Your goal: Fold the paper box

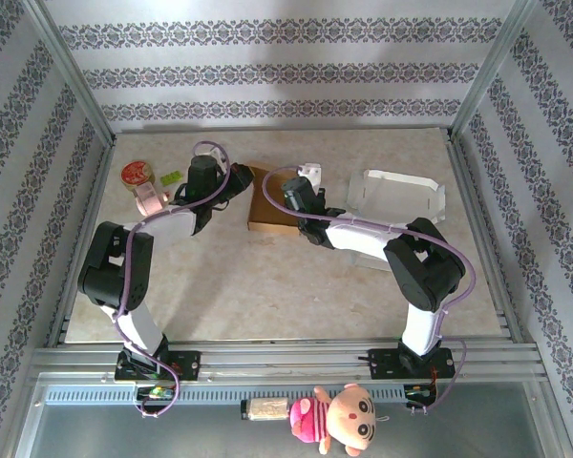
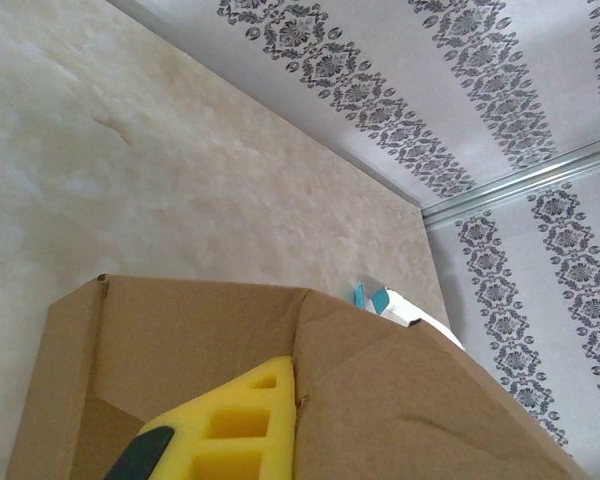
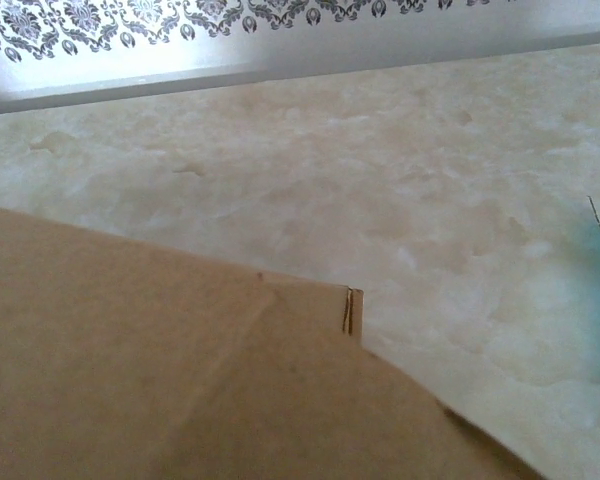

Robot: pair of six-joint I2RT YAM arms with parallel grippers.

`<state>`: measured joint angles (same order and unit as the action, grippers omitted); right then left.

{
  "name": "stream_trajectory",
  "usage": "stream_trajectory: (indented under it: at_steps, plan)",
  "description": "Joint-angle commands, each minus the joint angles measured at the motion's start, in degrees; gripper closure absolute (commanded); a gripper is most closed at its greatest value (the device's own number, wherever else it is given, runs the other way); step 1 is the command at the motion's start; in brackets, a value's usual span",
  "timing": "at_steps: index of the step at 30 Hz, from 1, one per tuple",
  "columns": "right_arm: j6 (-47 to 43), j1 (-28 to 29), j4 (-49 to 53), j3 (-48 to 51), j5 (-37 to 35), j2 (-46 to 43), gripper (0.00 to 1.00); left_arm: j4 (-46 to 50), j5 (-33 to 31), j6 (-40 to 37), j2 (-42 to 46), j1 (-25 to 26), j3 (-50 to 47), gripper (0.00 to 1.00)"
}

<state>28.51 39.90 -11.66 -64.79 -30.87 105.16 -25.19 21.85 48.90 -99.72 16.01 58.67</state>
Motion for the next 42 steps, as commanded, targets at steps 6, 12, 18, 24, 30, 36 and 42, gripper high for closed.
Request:
stream_trajectory:
  at_steps: [6,12,18,24,30,36,42]
  plan:
    - [0.60,0.94,3.09,-2.34,6.18,2.06,0.91,11.39,11.29,2.16,-4.53,4.48,-2.22,1.00]
    - [-0.98,0.97,3.22,-0.73,5.31,1.20,0.91,13.80,7.44,-1.33,-2.22,4.60,-5.23,1.00]
    - [-0.96,0.89,3.18,3.29,5.36,-0.93,0.84,14.92,6.52,-3.36,-0.52,4.64,-7.29,0.98]
    - [-0.30,1.33,3.31,6.45,6.44,-3.90,0.71,14.23,5.80,-3.33,0.92,4.64,-9.31,0.93]
    - [0.28,2.23,4.32,9.24,6.70,-6.38,0.65,12.08,5.05,-2.47,1.92,4.90,-13.20,0.91]
    - [0.83,3.05,5.83,12.20,6.48,-9.73,0.52,10.77,4.61,-1.97,3.42,5.08,-15.85,0.87]
    - [0.76,3.77,6.49,16.89,6.46,-14.27,0.39,11.39,4.52,-2.19,4.99,5.16,-16.30,0.84]
